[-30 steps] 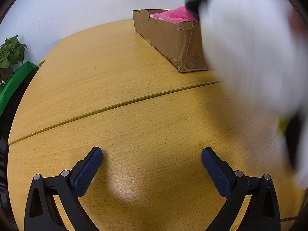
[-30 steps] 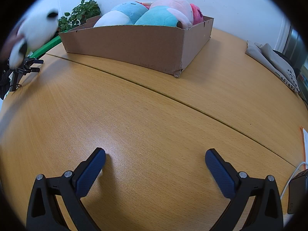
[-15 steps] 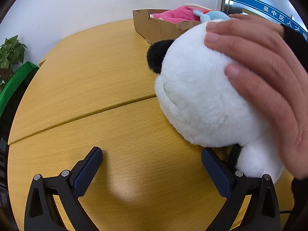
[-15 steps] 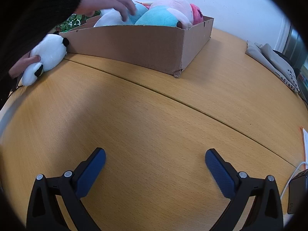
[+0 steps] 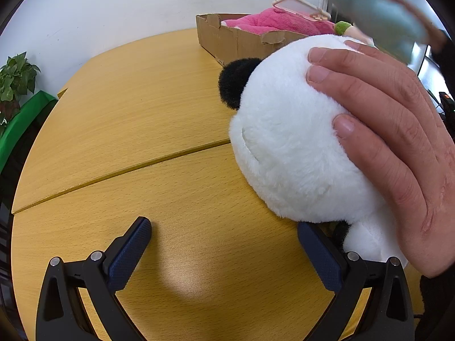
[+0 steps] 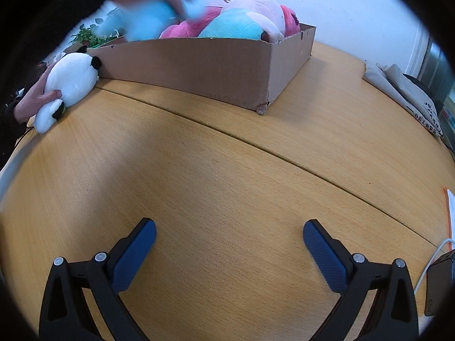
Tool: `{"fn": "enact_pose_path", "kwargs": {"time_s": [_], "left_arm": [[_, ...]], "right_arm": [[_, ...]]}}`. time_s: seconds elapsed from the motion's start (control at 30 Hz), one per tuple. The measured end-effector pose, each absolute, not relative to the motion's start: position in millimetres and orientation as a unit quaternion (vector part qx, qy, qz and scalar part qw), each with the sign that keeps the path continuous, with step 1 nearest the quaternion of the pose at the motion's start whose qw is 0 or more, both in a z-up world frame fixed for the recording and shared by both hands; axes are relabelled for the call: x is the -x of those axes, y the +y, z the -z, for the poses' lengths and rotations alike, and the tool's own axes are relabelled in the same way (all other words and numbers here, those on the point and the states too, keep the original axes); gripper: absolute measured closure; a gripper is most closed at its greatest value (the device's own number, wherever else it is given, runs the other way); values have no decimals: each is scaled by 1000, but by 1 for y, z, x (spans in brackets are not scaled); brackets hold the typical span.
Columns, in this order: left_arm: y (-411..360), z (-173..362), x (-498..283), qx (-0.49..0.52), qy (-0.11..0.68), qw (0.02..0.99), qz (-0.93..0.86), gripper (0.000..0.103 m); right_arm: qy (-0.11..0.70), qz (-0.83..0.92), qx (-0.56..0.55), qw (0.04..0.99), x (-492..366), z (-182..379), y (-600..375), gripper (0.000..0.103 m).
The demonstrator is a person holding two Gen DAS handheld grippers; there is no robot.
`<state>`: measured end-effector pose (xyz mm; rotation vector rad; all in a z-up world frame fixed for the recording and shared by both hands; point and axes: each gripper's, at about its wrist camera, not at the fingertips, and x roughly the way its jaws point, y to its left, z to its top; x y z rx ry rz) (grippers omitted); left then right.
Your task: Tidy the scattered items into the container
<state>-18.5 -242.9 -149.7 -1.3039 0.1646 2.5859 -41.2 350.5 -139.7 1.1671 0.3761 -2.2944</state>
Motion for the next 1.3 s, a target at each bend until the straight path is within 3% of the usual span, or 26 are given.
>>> {"fn": "enact_pose_path", "kwargs": {"time_s": [1.3], "left_arm": [[-238, 148, 10, 446, 57, 119, -885, 0]], "right_arm": [[139, 850, -432, 267, 42, 141, 350, 0]]}}
